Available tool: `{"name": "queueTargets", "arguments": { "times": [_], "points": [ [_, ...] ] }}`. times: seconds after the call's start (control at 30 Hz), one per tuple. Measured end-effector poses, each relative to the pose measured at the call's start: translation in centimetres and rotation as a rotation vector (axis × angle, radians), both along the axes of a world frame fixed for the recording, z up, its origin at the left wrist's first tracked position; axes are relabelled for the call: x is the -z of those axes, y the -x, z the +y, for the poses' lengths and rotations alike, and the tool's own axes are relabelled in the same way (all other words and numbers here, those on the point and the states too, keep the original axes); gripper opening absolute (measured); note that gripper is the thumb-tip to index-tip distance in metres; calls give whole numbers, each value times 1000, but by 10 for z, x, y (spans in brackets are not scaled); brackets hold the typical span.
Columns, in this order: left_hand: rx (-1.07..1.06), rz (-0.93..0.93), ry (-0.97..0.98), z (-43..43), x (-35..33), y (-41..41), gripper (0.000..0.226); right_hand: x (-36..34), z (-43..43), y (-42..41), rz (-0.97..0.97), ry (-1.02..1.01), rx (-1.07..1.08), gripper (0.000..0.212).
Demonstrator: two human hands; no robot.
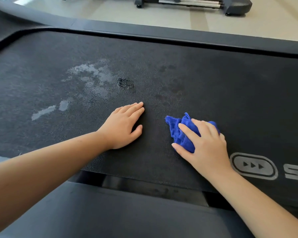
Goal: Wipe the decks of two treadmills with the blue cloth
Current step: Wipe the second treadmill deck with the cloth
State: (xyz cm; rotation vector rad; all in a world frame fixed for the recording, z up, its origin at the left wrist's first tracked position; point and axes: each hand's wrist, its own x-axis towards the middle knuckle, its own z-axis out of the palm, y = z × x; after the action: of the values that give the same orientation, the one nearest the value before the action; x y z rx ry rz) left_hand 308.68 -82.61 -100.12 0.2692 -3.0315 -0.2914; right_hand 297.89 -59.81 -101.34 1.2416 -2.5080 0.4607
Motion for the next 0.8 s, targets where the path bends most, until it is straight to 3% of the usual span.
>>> {"name": "queueTargets", "arguments": {
  "times": [0.27, 0.63, 0.8],
  "points": [
    [42, -31, 35, -14, 0, 17, 78, 0, -56, 7, -7, 19, -103, 60],
    [36, -93, -24, -14, 0, 18, 68, 0, -133, 125, -89, 22, -77, 64],
    [38, -145, -24, -16, -3, 19, 67, -5, -166, 174, -155, -38, -56, 57]
  ]
}}
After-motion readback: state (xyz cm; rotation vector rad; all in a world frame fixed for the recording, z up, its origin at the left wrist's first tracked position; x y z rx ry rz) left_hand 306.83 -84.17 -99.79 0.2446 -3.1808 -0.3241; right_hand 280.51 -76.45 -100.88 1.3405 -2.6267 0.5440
